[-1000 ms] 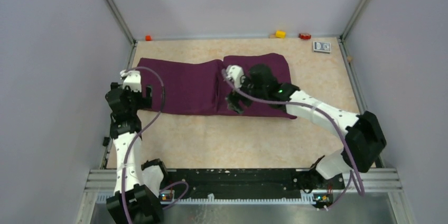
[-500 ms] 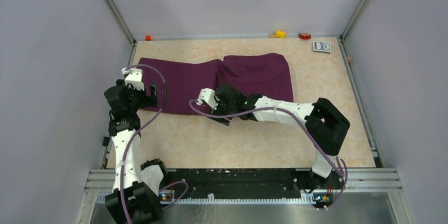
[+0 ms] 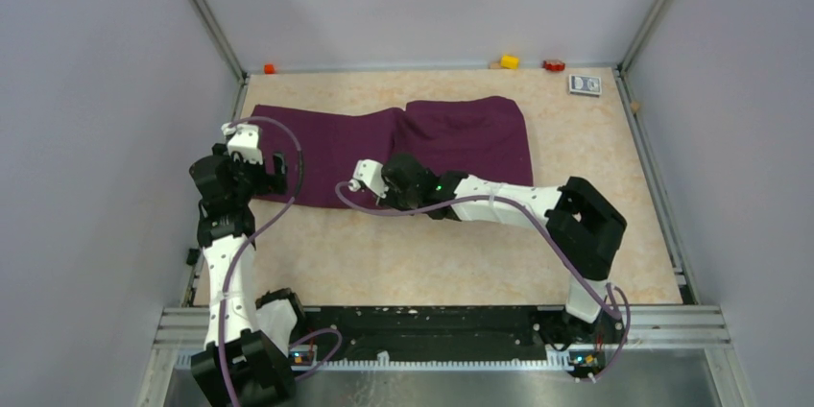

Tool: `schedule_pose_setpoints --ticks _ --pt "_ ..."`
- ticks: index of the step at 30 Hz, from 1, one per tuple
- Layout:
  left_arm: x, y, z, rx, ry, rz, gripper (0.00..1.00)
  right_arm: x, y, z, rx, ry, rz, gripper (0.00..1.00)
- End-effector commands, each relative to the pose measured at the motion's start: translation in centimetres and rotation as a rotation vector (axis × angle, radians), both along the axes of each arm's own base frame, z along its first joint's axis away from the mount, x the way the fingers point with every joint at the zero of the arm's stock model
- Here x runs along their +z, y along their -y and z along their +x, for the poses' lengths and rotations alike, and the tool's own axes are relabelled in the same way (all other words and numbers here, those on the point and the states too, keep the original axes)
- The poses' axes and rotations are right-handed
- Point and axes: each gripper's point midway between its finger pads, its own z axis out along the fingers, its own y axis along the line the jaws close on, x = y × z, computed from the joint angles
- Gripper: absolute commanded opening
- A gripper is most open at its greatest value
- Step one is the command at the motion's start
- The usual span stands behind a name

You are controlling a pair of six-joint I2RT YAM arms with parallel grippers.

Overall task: Open and lay out the surgical kit
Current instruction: Open the surgical kit at the center of the board.

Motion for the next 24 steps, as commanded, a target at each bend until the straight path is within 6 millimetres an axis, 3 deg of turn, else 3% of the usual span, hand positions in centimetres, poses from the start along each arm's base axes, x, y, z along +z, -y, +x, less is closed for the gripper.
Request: schedule_pose_setpoints --ticks 1,8,11,13,16,18,19,21,24 --pt "1.7 0.2 0.6 -0.028 0.054 0.016 0.99 3.2 -1.4 1.0 -0.020 0.061 0.069 0.00" --pt "2.2 0.5 1.4 -0.058 0.054 0.005 0.99 7.8 0.3 1.6 -0.057 0.118 0.129 0.00" --pt "3.1 0.5 1.8 -0.067 0.064 -0.006 0.99 11.3 3.0 2.8 -0.121 0.128 0.199 0.00" --pt "3.6 0.6 2.1 -0.075 0.071 -0.013 0.99 13.5 6.2 4.1 -0.191 0.139 0.249 0.00" --pt "4.7 0.8 2.5 -0.087 0.092 -0.015 0.99 15.9 13.9 6.7 -0.361 0.157 0.312 0.00" --pt "5.3 0.8 2.6 -0.092 0.106 -0.014 0.99 17.5 20.9 8.0 -0.506 0.191 0.354 0.00" --pt "5.5 0.9 2.7 -0.096 0.111 -0.016 0.99 18.1 25.6 8.7 -0.605 0.224 0.364 0.00" --pt "5.9 1.0 2.8 -0.104 0.124 -0.017 0.99 18.4 33.5 8.2 -0.775 0.308 0.344 0.00" --pt "5.8 1.4 2.7 -0.122 0.129 -0.027 0.99 17.0 44.5 5.5 -1.029 0.426 0.249 0.02"
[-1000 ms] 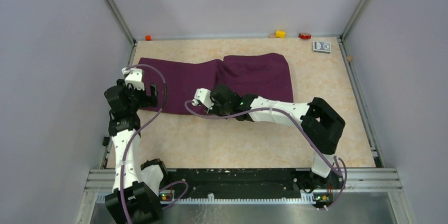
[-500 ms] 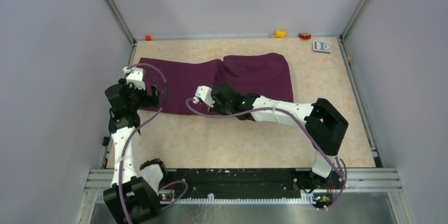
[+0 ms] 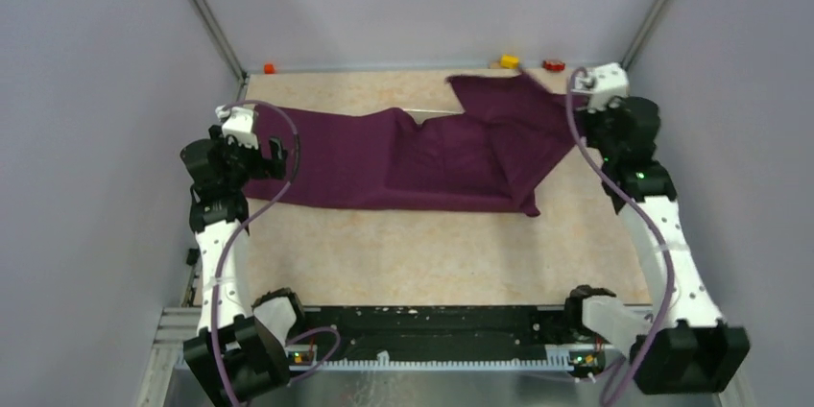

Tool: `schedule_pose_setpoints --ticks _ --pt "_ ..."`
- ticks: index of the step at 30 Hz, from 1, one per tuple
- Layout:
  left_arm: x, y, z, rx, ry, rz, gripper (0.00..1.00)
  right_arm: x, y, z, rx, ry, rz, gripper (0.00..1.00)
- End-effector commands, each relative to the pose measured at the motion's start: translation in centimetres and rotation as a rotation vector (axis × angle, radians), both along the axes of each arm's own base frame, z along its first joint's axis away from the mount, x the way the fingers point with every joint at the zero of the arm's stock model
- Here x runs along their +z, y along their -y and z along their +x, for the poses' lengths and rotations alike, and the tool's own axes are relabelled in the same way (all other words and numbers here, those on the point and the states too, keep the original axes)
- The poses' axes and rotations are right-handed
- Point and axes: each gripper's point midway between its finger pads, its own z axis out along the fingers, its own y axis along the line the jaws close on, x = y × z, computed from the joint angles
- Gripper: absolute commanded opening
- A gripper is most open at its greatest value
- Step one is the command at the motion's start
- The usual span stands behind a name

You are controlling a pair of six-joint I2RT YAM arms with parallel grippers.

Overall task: Open and lay out the surgical kit
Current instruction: Open the surgical kit at the center of the board.

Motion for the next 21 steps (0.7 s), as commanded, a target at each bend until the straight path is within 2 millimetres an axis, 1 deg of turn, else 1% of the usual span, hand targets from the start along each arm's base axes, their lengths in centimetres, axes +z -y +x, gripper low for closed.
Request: schedule_pose_setpoints --ticks 1,2,4,5,6,7,8,10,12,14,15,18,19,21 --pt "2.2 0.9 0.4 -0.049 0.072 -0.008 0.99 -3.0 12.0 -5.0 -0.296 -0.007 -0.078 0.07" --pt "2.0 1.0 0.4 -0.053 0.070 -0.009 0.99 -4.2 14.7 -6.2 -0.364 -0.022 -0.093 0.12" --pt "1.4 1.2 0.2 -0.067 0.069 -0.006 0.99 -6.8 19.4 -8.5 -0.503 -0.058 -0.111 0.29" --pt "1.1 1.3 0.3 -0.072 0.072 -0.002 0.99 -8.0 21.1 -9.3 -0.550 -0.082 -0.120 0.36" --pt "0.8 1.2 0.3 -0.073 0.075 0.004 0.99 -9.6 22.4 -9.8 -0.587 -0.120 -0.121 0.41" --pt "0.5 1.2 0.4 -0.072 0.073 0.008 0.99 -10.9 23.1 -9.9 -0.587 -0.152 -0.113 0.47" --pt "0.1 1.1 0.5 -0.072 0.066 0.009 0.99 -12.1 23.8 -10.1 -0.601 -0.181 -0.109 0.57" --pt "-0.7 1.0 0.7 -0.073 0.045 0.008 0.99 -13.7 24.5 -9.8 -0.608 -0.226 -0.111 0.69" --pt "-1.5 1.0 0.9 -0.081 0.025 0.002 0.99 -14.7 24.4 -9.3 -0.584 -0.252 -0.087 0.76" --pt "-2.1 1.1 1.1 -0.087 0.007 -0.009 0.99 -14.8 23.2 -8.5 -0.517 -0.262 -0.039 0.81" --pt "-1.9 1.0 1.4 -0.091 0.019 -0.006 0.99 -14.5 22.3 -7.9 -0.470 -0.258 -0.007 0.82" --pt "-2.3 1.2 2.4 -0.109 0.026 -0.023 0.99 -13.7 18.9 -6.0 -0.318 -0.246 0.061 0.82" --pt "-2.5 1.4 2.8 -0.120 0.024 -0.038 0.99 -13.6 17.8 -5.3 -0.284 -0.247 0.056 0.82" --pt "-3.4 2.1 3.9 -0.153 -0.001 -0.074 0.99 -13.8 15.9 -4.0 -0.229 -0.258 0.035 0.82"
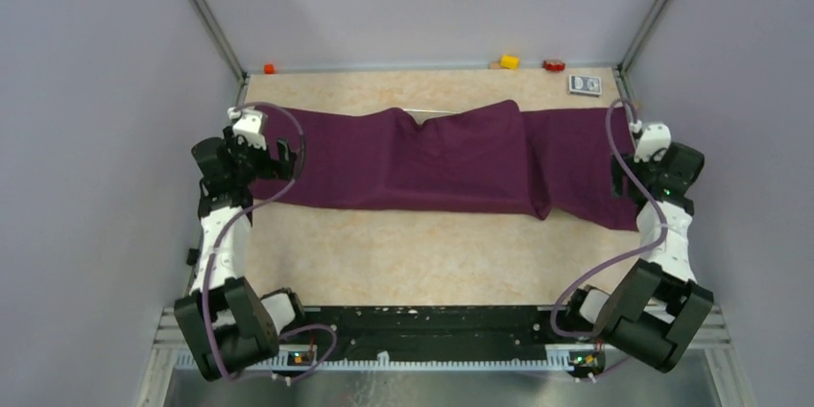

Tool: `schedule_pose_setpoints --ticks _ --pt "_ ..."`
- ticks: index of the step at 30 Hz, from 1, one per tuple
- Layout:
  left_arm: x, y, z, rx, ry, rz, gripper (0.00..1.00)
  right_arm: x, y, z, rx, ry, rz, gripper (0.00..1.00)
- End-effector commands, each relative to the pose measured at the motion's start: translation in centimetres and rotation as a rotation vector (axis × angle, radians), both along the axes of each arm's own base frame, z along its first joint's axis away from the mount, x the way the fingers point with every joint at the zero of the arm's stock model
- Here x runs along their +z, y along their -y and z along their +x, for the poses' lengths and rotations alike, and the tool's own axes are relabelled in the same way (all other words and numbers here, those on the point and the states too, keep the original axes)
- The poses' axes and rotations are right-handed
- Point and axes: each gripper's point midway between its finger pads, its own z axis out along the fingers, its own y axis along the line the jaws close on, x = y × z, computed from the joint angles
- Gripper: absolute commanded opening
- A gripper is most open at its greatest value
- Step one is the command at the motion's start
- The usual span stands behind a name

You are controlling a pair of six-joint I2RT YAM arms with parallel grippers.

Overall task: Open and lay out the surgical kit
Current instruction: Open the surgical kit at the center of the board.

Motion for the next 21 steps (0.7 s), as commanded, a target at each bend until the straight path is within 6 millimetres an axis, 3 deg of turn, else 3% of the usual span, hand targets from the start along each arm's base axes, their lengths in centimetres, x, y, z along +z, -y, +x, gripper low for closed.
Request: schedule_pose_setpoints --ticks 1,4,7,13,15,17,21 --pt "0.0 1.5 2.7 -0.083 0.034 -0.044 0.99 2.8 -5.0 4.9 0.211 0.081 0.008 0.82" --pt "-2.1 2.8 4.9 -0.113 -0.012 -0.047 0.99 0.6 -5.8 6.7 0.235 0.017 0.007 0.81" --pt "-5.2 3.1 7.3 -0.106 -0.093 -0.026 0.99 -1.9 -4.9 7.9 0.231 -0.071 0.013 0.78" --pt "-10.7 0.8 11.1 -0.021 -0.247 0.024 0.99 -6.6 -2.1 9.1 0.202 -0.230 -0.057 0.74" --pt "-12.2 -0.4 11.6 0.016 -0.329 0.052 0.99 -7.4 -1.1 9.4 0.200 -0.265 -0.098 0.72" --pt "-14.7 -1.6 11.0 0.051 -0.416 0.089 0.98 -8.0 0.0 9.7 0.194 -0.302 -0.143 0.72" --pt "-17.6 -3.9 9.4 0.108 -0.510 0.169 0.96 -9.1 1.9 10.2 0.194 -0.384 -0.219 0.70"
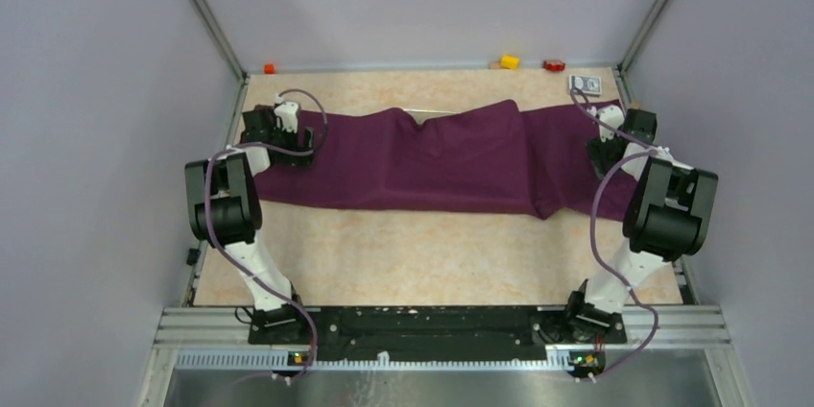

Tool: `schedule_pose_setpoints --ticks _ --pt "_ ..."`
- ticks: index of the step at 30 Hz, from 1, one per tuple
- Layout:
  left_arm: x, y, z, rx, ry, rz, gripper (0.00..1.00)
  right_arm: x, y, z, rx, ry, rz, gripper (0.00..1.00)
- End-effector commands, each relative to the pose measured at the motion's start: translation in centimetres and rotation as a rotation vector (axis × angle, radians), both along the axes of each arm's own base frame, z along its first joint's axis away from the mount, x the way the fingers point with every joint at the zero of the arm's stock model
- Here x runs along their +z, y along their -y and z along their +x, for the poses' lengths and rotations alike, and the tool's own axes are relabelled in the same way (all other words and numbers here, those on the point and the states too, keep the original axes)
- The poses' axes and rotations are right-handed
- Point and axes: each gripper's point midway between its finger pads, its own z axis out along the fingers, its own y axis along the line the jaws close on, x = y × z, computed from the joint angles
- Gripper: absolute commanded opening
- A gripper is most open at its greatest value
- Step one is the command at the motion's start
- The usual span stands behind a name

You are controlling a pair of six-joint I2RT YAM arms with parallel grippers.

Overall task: Open and lay out the surgical kit
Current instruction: Open the surgical kit at the center of the board.

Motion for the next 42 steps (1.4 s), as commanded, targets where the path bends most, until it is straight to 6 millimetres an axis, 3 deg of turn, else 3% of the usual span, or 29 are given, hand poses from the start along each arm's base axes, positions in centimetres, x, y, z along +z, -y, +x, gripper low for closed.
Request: schedule_pose_setpoints --ticks 1,6,12,15,18,25,30,35,38,42 --pt "-2.6 -3.6 -2.2 0.066 -0.125 0.142 0.96 -1.5 3.2 0.2 0.007 -0.104 -0.149 0.69" --pt "-4.7 -6.3 -5.4 0.117 -0.208 0.217 0.94 -2.6 5.5 0.4 0.008 -0.186 -0.234 0.67" --pt "-5.9 -8.3 -8.1 0.160 -0.249 0.291 0.93 -3.2 6.8 0.7 0.011 -0.225 -0.261 0.66" --pt "-5.4 -8.9 -8.0 0.182 -0.233 0.286 0.93 -2.7 6.6 1.5 0.019 -0.209 -0.235 0.66" --pt "-3.5 -8.4 -6.3 0.169 -0.176 0.238 0.96 -1.2 5.6 2.6 0.030 -0.151 -0.170 0.66" --pt "5.7 -3.3 0.6 0.015 0.084 -0.026 0.99 6.3 0.2 5.1 0.075 0.104 0.106 0.68" --pt "10.5 2.9 3.5 -0.119 0.202 -0.216 0.99 11.1 -3.5 5.1 0.115 0.241 0.265 0.71" --pt "12.4 10.4 5.5 -0.310 0.272 -0.361 0.99 13.4 -6.8 4.1 0.162 0.271 0.364 0.72" --pt "11.6 14.0 6.9 -0.391 0.228 -0.442 0.99 14.1 -8.3 3.1 0.185 0.267 0.413 0.71" --pt "11.3 16.8 8.8 -0.447 0.184 -0.560 0.99 14.2 -9.9 1.6 0.203 0.251 0.461 0.71"
